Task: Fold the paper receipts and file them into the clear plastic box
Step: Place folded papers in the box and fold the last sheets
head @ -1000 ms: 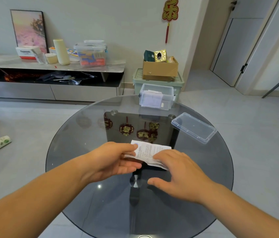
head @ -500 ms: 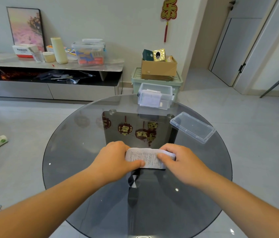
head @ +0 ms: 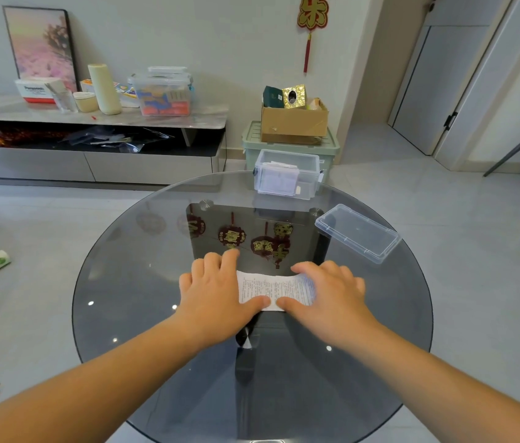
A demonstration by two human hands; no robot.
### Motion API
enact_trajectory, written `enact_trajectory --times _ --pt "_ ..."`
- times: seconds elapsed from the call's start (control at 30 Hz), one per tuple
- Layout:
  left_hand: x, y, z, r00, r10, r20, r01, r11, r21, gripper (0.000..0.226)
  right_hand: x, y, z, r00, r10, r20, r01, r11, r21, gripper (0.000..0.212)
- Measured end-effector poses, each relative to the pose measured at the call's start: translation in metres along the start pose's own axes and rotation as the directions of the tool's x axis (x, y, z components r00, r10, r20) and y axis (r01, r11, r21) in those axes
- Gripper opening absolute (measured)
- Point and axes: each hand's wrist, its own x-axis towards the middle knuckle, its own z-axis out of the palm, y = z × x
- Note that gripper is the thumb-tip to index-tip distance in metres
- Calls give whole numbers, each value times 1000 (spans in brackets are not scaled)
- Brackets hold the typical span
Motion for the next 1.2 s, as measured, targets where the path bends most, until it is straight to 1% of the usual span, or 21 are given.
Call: enact_trajectory --times 0.03,0.07,0.27,0.4,0.53,0.6,0.63,0.7,0.77,0.8,0.87,0.93,1.1,1.17,1.2 --pt "0 -1 1 999 39 16 -39 999 -4 81 1 1 -1 1000 9 6 -9 1000 0 60" --pt "0 -1 2 996 81 33 -81 997 6 80 2 2 -3 1000 16 18 -16 1000 1 62" --pt "2 -5 -1 972 213 104 -218 975 41 56 3 20 -14 997 29 78 -28 1000 -4 62" --pt "4 -7 -4 962 241 127 -249 967 50 51 3 32 -21 990 43 131 -46 999 21 63" --pt "4 -9 -8 950 273 149 -289 952 98 54 6 40 -30 981 64 182 -79 994 76 63" --pt "2 -10 -9 952 267 153 -283 954 98 56 6 40 -31 982 67 179 -90 988 122 61" --pt "1 -10 -9 954 261 149 -276 957 94 57 5 38 -30 987 52 150 -76 984 159 58" --pt "1 -8 -8 958 250 138 -262 961 83 59 -1 31 -24 999 -24 48 13 977 212 46" --pt "0 -4 -7 962 238 133 -249 966 70 58 -8 20 -18 991 -134 -31 137 969 207 31" --pt "0 -2 -8 963 234 132 -244 967 67 57 -12 15 -15 981 -192 -41 196 963 187 27" --pt "-2 1 -10 963 234 133 -244 967 71 55 -17 9 -10 958 -287 -10 286 953 102 25" --pt "-5 3 -12 962 238 131 -249 965 77 49 -19 9 -7 946 -321 37 320 947 21 28" --pt "-11 6 -17 958 253 133 -256 967 7 40 -17 11 -11 923 -359 137 355 933 48 37" --pt "-10 4 -19 950 269 158 -261 963 -71 40 -17 11 -13 909 -379 173 376 925 51 40" --pt "-8 1 -19 936 301 181 -282 951 -123 42 -17 10 -13 903 -386 189 382 922 58 41"
